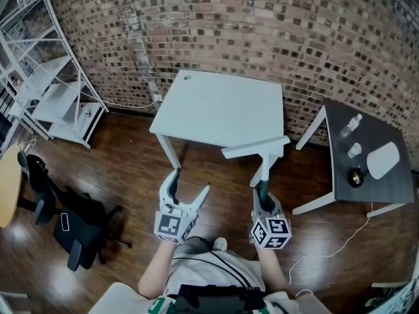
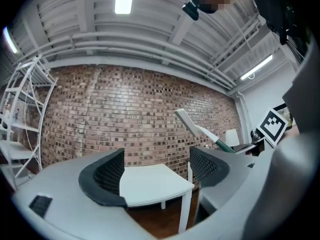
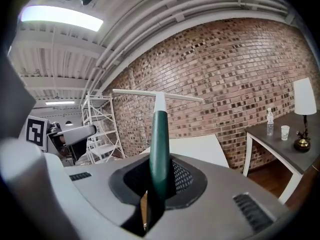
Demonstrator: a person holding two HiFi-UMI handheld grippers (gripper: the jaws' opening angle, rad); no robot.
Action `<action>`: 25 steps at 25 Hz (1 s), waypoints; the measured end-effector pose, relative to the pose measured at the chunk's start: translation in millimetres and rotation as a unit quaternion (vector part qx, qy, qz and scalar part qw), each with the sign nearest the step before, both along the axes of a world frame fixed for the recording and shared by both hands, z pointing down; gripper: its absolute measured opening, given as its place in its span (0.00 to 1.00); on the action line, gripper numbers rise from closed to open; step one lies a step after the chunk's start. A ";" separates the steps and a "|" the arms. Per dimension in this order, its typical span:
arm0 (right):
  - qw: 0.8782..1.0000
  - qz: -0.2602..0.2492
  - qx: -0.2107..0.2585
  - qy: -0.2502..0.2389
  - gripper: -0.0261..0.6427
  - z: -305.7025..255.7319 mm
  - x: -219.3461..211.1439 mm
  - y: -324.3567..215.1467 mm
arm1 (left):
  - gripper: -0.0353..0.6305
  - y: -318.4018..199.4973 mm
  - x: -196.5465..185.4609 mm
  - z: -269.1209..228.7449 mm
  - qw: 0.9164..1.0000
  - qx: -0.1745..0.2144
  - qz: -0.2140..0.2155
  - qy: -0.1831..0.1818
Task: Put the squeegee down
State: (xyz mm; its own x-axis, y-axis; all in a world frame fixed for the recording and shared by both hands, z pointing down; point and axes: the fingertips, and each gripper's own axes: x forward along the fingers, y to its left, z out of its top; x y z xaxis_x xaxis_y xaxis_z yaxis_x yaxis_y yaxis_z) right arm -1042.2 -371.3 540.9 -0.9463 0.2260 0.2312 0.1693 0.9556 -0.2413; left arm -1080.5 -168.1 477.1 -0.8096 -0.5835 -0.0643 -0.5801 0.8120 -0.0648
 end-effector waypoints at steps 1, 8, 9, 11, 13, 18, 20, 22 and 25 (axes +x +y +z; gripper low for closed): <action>1.000 0.000 0.000 0.003 0.14 3.1 -7.2 -4.5 | 0.64 -2.2 -8.0 0.2 1.000 0.001 -0.002 0.002; 1.000 0.015 -0.002 0.021 0.14 21.1 -72.3 -21.7 | 0.64 -13.0 -80.7 15.4 1.000 0.001 -0.001 0.014; 1.000 0.017 -0.003 0.022 0.14 23.4 -84.2 -22.6 | 0.64 -14.8 -94.4 16.6 1.000 0.001 -0.001 0.012; 0.999 0.022 0.000 0.025 0.14 28.8 -109.2 -26.9 | 0.64 -20.9 -123.2 18.9 1.000 0.000 0.004 0.008; 0.999 0.032 0.007 0.028 0.14 35.0 -136.0 -35.6 | 0.64 -29.9 -156.0 22.1 1.000 0.002 0.014 0.005; 0.997 0.055 0.020 0.040 0.14 34.1 -209.7 -47.3 | 0.64 -50.4 -246.3 30.0 0.999 0.005 0.050 0.015; 0.996 0.070 0.019 0.047 0.14 32.1 -236.8 -53.4 | 0.64 -61.9 -278.2 24.6 0.997 0.013 0.067 0.025; 0.995 0.085 0.016 0.053 0.14 30.1 -264.6 -58.8 | 0.64 -71.1 -307.5 17.9 0.996 0.020 0.080 0.031; 0.993 0.098 0.020 0.060 0.14 31.7 -299.2 -60.3 | 0.64 -74.4 -342.7 23.6 0.995 0.019 0.096 0.036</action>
